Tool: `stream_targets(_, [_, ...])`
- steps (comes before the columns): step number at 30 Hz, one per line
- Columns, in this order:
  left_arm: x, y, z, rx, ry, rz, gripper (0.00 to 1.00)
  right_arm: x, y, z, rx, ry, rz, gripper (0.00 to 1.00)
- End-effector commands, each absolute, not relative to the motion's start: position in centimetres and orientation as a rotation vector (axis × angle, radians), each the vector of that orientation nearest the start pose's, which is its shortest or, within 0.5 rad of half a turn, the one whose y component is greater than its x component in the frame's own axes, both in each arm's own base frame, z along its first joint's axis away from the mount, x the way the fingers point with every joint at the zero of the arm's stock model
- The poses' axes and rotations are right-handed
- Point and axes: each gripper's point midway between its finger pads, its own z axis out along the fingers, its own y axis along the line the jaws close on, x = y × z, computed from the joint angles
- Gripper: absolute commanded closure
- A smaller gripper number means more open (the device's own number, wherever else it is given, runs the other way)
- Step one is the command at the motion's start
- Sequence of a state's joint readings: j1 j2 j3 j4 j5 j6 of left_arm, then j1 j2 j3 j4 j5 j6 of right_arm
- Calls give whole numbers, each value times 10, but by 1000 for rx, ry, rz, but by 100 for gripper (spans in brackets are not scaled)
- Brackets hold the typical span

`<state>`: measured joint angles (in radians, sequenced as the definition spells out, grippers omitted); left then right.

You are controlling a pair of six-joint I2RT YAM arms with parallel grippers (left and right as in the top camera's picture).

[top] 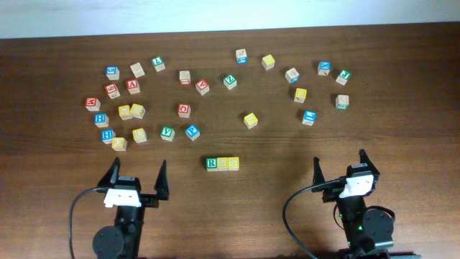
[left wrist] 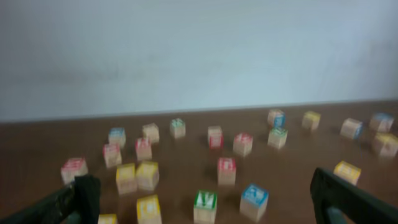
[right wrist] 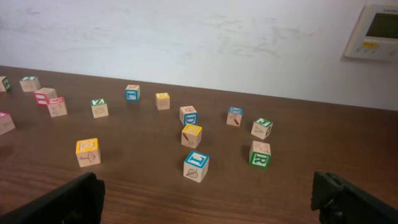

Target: Spell out RSS

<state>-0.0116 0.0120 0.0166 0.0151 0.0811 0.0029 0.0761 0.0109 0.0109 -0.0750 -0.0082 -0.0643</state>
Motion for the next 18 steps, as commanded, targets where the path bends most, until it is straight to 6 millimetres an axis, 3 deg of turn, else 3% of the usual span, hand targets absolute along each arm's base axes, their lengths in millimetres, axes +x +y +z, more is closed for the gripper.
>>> stream_targets(1, [246, -12, 158, 61, 1640, -44, 1, 245, 18, 156, -121, 1645, 5, 2])
stream_targets(3, [246, -1, 156, -68, 1650, -62, 1, 245, 18, 156, -121, 1645, 5, 2])
stream_targets(6, [246, 4, 156, -86, 1649, -40, 1, 245, 18, 156, -121, 1644, 5, 2])
stream_targets(18, [246, -4, 155, 20, 1653, -6, 1, 245, 18, 156, -121, 1645, 5, 2])
